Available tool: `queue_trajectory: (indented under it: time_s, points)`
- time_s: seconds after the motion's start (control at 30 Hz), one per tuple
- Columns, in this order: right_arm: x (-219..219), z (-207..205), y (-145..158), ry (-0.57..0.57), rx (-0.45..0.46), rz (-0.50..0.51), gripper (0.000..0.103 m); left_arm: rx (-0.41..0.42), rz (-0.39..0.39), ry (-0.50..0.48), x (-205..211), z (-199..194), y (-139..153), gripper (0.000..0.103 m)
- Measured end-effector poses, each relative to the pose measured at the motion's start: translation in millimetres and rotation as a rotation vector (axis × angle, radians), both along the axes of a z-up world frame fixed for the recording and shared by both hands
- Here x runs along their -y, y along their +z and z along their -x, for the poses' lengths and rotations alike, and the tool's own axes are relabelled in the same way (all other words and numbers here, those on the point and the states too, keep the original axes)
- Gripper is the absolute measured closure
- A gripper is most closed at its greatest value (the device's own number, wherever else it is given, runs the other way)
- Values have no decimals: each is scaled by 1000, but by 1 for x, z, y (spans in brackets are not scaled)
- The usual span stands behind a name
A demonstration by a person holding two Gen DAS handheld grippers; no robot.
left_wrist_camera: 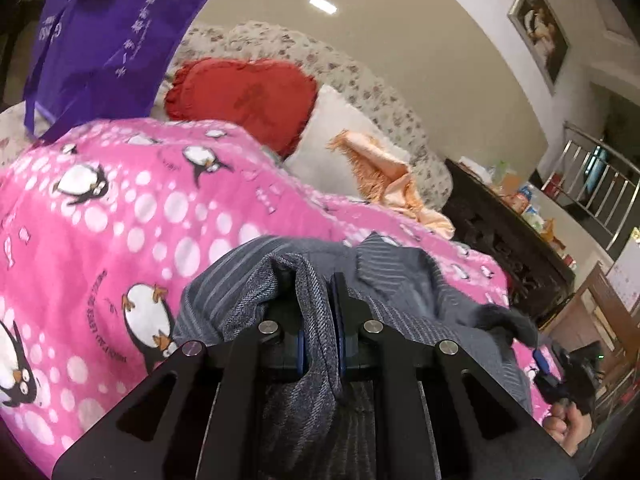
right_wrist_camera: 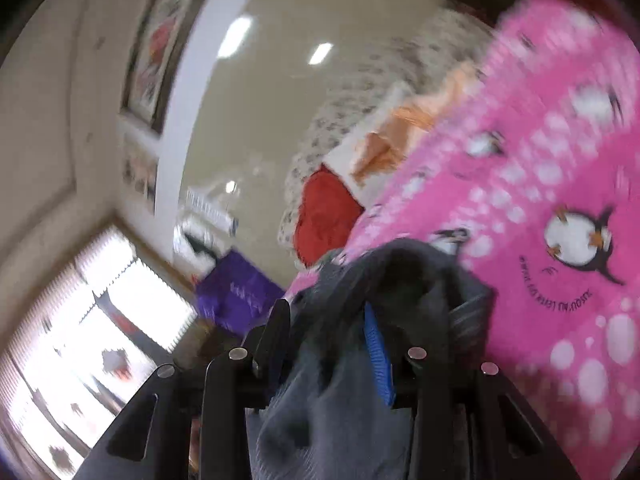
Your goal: Fold large clothes
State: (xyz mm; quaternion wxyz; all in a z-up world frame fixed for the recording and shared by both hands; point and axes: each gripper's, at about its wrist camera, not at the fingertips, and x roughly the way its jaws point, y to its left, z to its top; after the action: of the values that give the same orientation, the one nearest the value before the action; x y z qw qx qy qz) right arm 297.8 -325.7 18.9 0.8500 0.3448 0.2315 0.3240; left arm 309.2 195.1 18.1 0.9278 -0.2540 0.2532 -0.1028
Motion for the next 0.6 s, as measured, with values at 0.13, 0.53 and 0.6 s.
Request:
queue_trajectory:
  time_s: [0.13,0.53,0.6]
  points:
    - [-28,36,38,12,71,265,65,-81,17,-77,3,-15,-17,50]
    - [-207,26,16,404,-34,735,65,39,160,205,-55,14,-8,32]
    - [-236,2,-7,437,-119,817,65,55,211,202,-59,15,-9,32]
